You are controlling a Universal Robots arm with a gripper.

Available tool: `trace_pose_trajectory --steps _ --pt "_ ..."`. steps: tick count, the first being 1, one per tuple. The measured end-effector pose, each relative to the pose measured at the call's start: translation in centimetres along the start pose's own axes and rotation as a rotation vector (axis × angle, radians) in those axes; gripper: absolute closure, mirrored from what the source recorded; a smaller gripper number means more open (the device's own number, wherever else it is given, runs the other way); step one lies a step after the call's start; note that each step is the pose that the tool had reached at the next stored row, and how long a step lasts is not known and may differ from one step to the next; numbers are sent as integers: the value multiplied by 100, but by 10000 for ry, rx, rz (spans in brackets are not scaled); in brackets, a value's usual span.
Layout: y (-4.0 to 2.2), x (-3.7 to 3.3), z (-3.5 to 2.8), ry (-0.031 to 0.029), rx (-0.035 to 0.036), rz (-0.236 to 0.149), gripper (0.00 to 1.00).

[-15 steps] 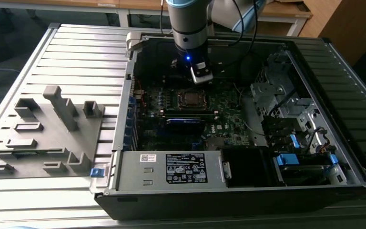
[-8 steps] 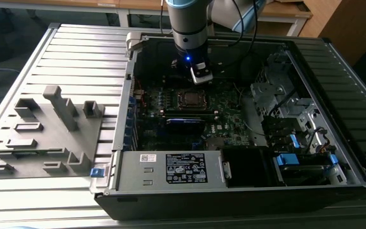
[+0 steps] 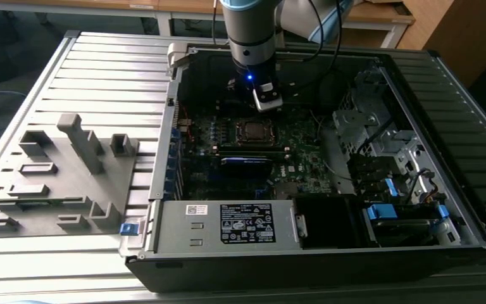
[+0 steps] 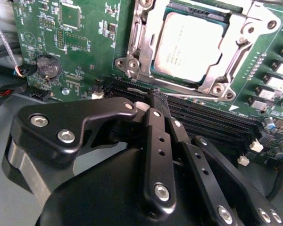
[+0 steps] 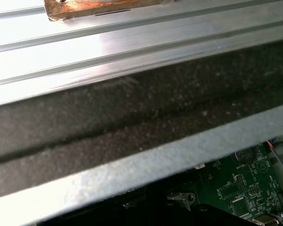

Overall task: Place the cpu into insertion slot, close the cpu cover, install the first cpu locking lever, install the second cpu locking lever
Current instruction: 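Install the first cpu locking lever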

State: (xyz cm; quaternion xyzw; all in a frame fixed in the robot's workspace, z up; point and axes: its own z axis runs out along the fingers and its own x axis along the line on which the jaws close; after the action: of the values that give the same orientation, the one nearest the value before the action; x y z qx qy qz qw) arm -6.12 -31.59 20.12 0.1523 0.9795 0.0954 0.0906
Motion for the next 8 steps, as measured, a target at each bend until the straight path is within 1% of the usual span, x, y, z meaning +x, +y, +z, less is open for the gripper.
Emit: trace_pose_trajectory --steps 8 --pt "5 0 -8 1 4 0 89"
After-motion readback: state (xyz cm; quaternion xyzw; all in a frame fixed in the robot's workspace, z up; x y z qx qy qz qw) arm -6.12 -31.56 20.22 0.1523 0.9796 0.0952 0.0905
